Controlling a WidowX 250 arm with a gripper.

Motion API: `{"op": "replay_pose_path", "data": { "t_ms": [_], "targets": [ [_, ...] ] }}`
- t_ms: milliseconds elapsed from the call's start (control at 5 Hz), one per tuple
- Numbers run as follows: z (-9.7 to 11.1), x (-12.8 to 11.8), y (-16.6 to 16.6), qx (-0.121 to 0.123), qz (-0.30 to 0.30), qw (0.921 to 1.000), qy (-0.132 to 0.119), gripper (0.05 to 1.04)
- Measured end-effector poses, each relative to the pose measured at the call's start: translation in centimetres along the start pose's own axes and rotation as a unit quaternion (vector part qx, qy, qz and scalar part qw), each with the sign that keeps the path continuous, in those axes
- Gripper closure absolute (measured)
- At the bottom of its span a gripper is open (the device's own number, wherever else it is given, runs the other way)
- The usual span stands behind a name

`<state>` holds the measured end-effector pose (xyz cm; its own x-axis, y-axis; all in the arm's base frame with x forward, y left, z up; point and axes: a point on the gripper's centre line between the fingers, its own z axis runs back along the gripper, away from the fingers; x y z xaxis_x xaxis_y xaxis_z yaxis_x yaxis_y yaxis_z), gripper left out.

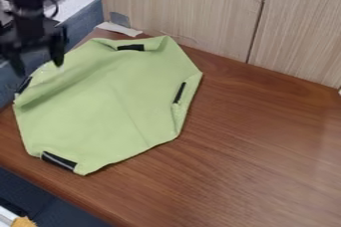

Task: Unfold the cloth

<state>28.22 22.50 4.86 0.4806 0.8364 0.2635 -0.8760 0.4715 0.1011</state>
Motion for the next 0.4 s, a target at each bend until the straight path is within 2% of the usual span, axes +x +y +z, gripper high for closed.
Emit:
{"op": "replay_pose_path", "data": {
  "t_ms": [200,400],
  "targets": [
    [2.0,-0.2,-1.6,-0.014,-0.010,0.9997,-0.017,0.083],
    [4.2,-0.3,-3.2,-0.026,-0.026,0.9981,-0.049,0.083]
  ]
}}
